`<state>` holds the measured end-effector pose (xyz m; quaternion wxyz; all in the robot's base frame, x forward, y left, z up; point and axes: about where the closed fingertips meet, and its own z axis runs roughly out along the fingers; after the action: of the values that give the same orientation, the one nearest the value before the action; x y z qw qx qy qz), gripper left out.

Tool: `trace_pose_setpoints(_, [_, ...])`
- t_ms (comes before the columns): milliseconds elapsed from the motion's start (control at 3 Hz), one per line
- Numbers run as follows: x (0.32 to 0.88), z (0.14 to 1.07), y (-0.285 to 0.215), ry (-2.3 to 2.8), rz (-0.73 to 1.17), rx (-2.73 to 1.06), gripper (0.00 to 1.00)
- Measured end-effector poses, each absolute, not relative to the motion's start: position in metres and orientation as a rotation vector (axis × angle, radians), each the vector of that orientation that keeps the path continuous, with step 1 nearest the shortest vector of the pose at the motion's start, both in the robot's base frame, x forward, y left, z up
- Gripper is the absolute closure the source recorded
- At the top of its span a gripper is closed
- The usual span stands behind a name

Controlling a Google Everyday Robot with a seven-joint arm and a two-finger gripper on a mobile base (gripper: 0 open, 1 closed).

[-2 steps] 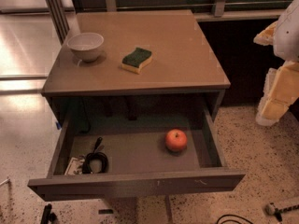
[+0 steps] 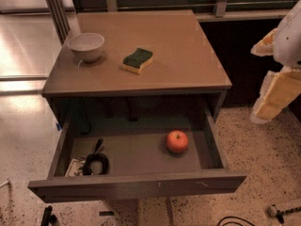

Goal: Pick apple from top drawer and place on counter

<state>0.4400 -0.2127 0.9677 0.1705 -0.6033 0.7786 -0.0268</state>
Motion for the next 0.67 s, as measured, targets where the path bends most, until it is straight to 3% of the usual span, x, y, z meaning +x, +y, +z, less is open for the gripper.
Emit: trace_pose_setpoints(667, [0.453, 0.884, -0.166, 2.125, 0.177, -1.658, 0.64])
